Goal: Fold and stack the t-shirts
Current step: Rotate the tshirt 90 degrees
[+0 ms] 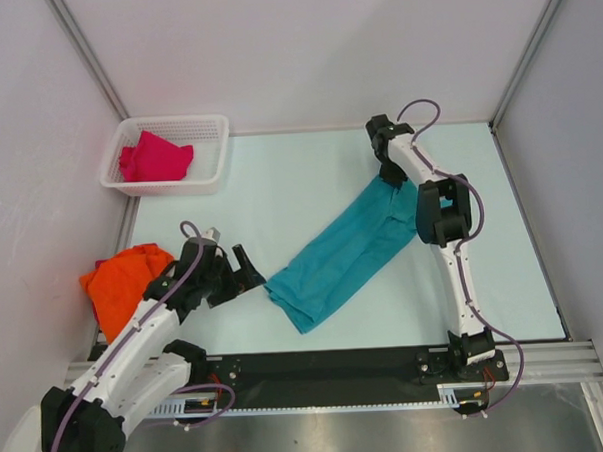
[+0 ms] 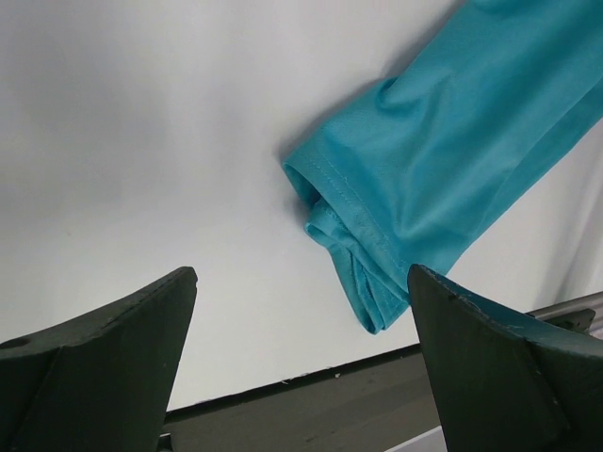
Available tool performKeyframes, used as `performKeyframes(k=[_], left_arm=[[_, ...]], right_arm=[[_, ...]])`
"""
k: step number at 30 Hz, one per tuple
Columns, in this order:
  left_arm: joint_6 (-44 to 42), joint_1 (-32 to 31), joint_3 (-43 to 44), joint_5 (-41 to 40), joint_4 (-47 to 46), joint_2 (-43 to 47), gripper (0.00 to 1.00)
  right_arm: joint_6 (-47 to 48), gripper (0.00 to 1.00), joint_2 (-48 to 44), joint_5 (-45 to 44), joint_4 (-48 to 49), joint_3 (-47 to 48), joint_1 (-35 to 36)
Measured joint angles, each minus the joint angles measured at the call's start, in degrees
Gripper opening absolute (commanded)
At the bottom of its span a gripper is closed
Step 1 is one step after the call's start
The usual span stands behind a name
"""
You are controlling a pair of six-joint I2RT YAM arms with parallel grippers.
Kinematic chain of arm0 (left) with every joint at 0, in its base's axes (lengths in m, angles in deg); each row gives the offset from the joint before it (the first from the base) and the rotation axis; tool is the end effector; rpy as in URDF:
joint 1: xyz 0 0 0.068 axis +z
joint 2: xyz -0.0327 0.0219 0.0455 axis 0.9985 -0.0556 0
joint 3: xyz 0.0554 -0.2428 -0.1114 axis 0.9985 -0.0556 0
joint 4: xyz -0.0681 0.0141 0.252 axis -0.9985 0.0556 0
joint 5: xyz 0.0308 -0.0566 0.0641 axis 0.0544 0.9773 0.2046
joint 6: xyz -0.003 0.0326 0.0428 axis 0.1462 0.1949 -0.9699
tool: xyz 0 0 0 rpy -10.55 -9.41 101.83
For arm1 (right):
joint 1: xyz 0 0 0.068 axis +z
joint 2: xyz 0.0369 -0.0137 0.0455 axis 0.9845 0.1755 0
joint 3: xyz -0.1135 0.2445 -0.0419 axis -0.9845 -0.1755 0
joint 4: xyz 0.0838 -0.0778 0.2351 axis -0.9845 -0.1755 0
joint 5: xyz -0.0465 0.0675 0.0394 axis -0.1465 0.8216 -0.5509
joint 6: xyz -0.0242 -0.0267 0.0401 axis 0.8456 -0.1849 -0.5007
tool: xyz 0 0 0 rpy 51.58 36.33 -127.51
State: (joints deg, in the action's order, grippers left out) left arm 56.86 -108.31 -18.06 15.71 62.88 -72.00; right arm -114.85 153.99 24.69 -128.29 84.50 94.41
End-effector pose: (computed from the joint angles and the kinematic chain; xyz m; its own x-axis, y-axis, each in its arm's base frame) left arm 0.1477 -0.0635 0.2112 -0.8355 -0.3819 -0.3951 -0.1538 0.8527 -0.4992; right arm 0.5042 0.1130 0.1610 -0.8404 0.2655 -0.4724 0.4146 0.8764 -0.2450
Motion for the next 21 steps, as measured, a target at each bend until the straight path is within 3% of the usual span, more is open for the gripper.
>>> performKeyframes(k=[9,15,21], left_arm=[[-0.6,0.4,2.4,0.3,-0.2,-4.2,0.99],[-1.0,0.5,3.0,1.2,-0.9,-6.1,1.00],[-1.0,0.5,3.0,1.5,-1.5,-6.3,1.00]], right_arm=[[4.7,0.00,3.7,4.4,-2.9,7.6,-0.5],[8.2,0.00,5.2,6.6,-0.5,10.5,1.3],[10.2,0.00,6.2,14.4,4.1,12.4,5.3]])
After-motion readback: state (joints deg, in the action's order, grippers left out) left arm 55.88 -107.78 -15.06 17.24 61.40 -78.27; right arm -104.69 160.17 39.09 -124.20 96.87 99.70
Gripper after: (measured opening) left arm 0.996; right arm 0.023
